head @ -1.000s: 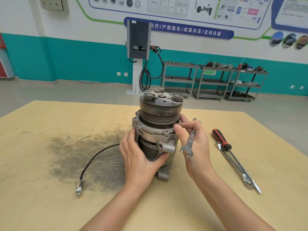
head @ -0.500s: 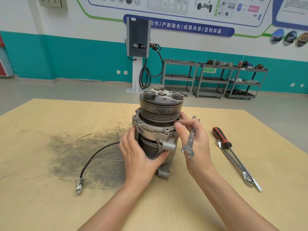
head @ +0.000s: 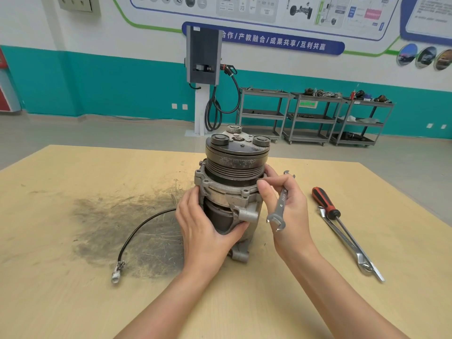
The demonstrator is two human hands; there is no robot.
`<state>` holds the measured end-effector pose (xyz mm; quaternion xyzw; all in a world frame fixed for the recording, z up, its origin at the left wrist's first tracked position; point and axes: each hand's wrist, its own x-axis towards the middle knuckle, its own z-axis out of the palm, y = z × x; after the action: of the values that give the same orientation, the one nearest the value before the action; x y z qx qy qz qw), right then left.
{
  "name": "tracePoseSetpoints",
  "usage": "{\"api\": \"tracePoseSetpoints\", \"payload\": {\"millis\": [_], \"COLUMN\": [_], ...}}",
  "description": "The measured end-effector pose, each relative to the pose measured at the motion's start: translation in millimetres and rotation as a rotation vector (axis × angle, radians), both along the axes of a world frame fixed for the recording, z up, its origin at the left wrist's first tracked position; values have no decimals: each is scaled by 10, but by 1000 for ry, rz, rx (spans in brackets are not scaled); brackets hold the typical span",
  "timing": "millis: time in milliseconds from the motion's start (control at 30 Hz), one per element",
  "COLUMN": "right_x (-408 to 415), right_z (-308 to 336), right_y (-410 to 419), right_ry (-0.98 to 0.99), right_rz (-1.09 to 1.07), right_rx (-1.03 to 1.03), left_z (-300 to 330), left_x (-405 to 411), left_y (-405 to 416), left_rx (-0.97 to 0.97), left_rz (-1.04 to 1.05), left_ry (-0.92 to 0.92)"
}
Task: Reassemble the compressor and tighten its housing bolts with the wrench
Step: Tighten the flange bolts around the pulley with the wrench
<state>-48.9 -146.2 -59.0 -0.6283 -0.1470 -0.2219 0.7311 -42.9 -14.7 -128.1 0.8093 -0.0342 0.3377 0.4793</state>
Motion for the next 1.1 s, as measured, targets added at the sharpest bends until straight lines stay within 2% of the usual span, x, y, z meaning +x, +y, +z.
{"api": "tracePoseSetpoints", "payload": {"millis": [167, 367, 667, 833, 1100], "right_x": [12, -40, -13, -61, -53], "right_z": [-6, -25, 1, -14, 37], "right_y": [-4, 8, 14, 23, 35], "right_ry": [28, -23, 39, -16, 22], "right_rz": [-24, 10, -35, -34, -11], "right_rx": [34, -19, -20, -70, -11], "left_z": [-1, 6, 5, 7, 5], "left_x": [5, 0, 6, -3, 6], "left_y": [2, -1, 1, 3, 3], "left_rx": [2, -2, 13, 7, 24], "left_rz": [5, 2, 13, 7, 25], "left_ry": [1, 1, 3, -3, -6]}}
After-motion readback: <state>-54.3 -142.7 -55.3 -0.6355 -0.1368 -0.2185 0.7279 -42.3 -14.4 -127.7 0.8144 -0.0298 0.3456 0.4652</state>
